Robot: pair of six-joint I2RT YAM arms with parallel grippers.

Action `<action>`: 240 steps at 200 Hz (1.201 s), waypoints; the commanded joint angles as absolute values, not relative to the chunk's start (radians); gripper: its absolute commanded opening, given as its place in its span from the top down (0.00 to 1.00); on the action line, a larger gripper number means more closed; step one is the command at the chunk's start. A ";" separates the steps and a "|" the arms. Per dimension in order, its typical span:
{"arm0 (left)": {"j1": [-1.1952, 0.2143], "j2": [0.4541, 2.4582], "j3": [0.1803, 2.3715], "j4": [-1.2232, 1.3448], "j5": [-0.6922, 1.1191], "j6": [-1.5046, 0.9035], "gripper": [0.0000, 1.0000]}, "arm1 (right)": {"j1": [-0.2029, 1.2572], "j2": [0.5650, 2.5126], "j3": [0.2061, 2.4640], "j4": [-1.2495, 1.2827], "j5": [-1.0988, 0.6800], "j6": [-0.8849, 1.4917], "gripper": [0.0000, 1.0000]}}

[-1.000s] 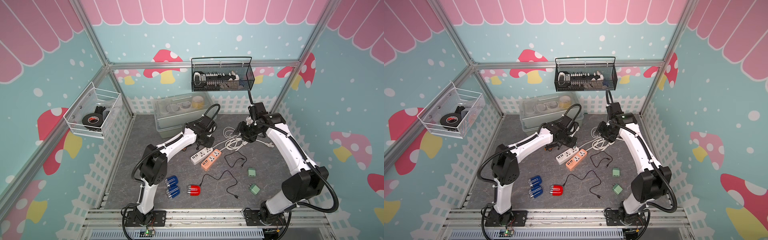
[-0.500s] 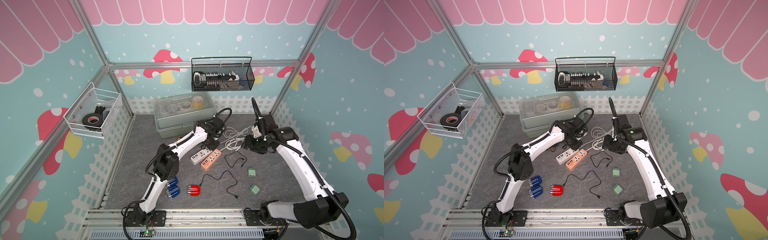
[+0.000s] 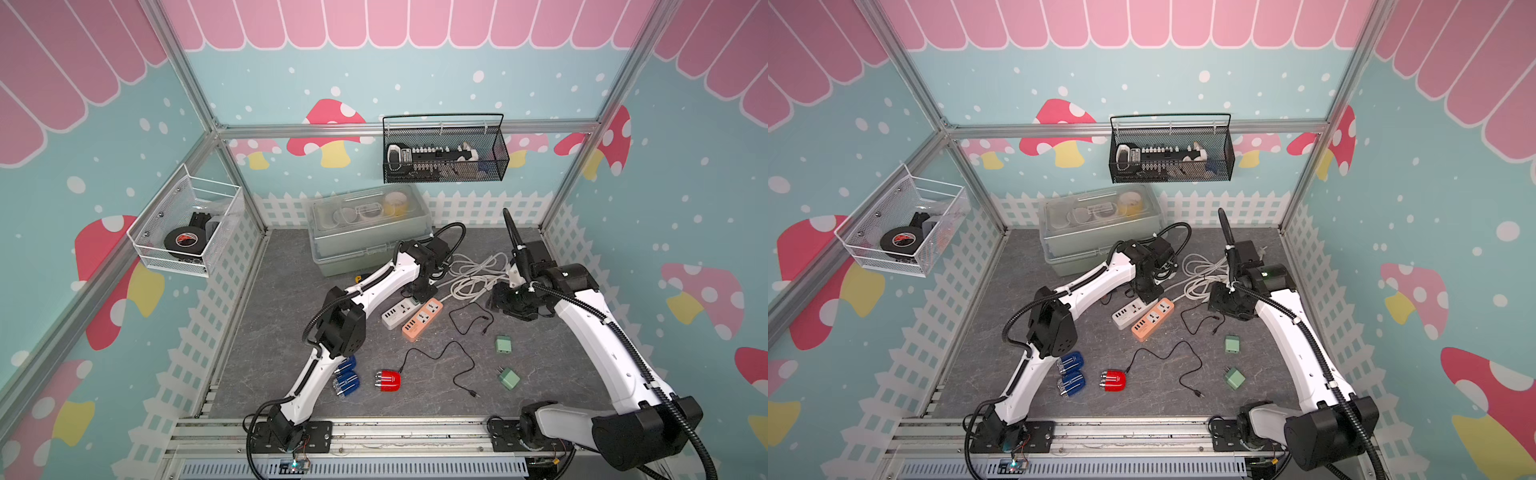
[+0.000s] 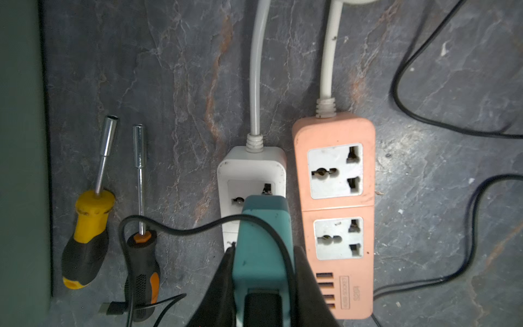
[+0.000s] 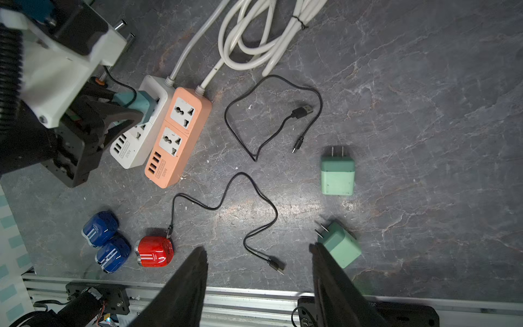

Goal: Charge the electric shaver
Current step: Insert the plug into the socket.

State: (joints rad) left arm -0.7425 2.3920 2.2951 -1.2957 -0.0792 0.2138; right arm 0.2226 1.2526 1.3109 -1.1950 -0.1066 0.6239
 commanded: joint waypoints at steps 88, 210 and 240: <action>-0.673 2.471 2.305 -1.323 -0.041 0.431 0.99 | 0.222 1.188 1.241 -1.273 -0.127 0.676 0.44; -0.641 2.587 2.412 -1.299 -0.015 0.420 0.81 | 0.222 1.190 1.226 -1.292 -0.139 0.725 0.46; -0.631 2.616 2.435 -1.301 -0.001 0.422 0.82 | 0.223 1.203 1.232 -1.296 -0.142 0.730 0.46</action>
